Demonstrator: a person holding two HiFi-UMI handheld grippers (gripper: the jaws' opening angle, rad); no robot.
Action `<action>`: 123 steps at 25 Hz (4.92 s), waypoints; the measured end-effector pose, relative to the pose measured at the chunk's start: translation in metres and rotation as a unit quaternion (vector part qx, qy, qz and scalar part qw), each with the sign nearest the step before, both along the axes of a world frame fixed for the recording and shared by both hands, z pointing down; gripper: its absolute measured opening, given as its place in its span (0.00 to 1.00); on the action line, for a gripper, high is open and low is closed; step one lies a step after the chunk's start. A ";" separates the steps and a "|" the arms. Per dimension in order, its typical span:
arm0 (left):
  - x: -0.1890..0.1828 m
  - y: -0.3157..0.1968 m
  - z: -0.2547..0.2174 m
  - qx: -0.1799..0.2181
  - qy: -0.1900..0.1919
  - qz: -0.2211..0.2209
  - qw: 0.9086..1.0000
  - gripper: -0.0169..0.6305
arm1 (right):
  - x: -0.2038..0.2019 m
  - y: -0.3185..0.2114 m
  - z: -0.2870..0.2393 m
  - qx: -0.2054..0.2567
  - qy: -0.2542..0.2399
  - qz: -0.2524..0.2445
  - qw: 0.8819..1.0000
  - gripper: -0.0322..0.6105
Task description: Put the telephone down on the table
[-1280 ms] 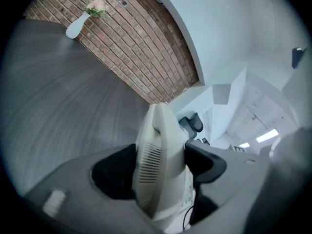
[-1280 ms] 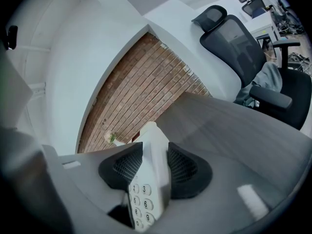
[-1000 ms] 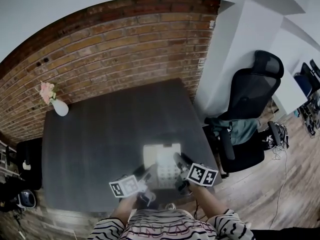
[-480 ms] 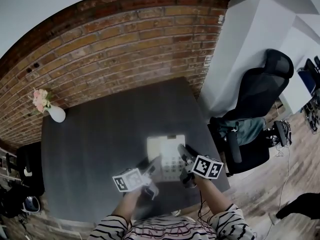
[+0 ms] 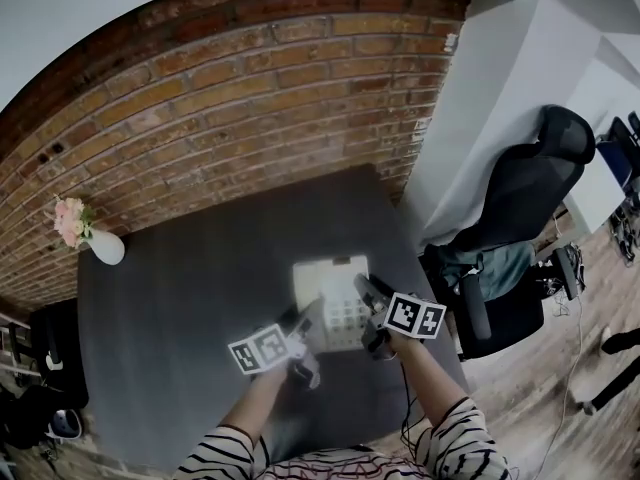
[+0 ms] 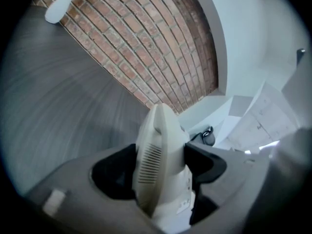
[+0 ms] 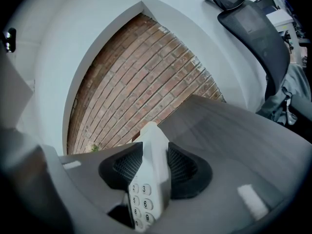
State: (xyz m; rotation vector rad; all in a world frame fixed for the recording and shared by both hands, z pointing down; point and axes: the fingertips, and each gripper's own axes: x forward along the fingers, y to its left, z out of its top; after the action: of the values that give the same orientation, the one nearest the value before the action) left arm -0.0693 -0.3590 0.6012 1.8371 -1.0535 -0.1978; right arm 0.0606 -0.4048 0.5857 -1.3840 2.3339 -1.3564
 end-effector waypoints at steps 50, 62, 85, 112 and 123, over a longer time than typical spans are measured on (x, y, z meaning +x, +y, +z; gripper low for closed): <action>-0.050 -0.290 0.070 -0.034 0.037 -0.095 0.994 0.50 | -0.057 -0.307 0.075 0.005 0.059 -0.062 0.996 0.29; -0.055 -0.297 0.078 -0.054 0.071 -0.107 0.990 0.49 | -0.057 -0.317 0.093 -0.008 0.062 -0.063 0.996 0.30; -0.056 -0.268 0.057 0.012 0.072 -0.074 0.995 0.59 | -0.042 -0.275 0.052 0.052 0.065 -0.025 0.996 0.28; -0.033 -0.095 -0.034 0.160 -0.172 -0.041 0.971 0.03 | -0.024 -0.068 0.002 0.079 0.073 -0.028 0.994 0.05; -0.015 0.007 -0.058 0.184 -0.216 -0.066 0.957 0.03 | 0.003 0.044 -0.010 0.086 0.068 -0.036 0.993 0.05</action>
State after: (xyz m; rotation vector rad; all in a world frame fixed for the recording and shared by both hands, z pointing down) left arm -0.0845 -0.3522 0.5431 2.2061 -1.5258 -0.0735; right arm 0.0636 -0.3606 0.5752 -1.3940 2.5415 -1.0767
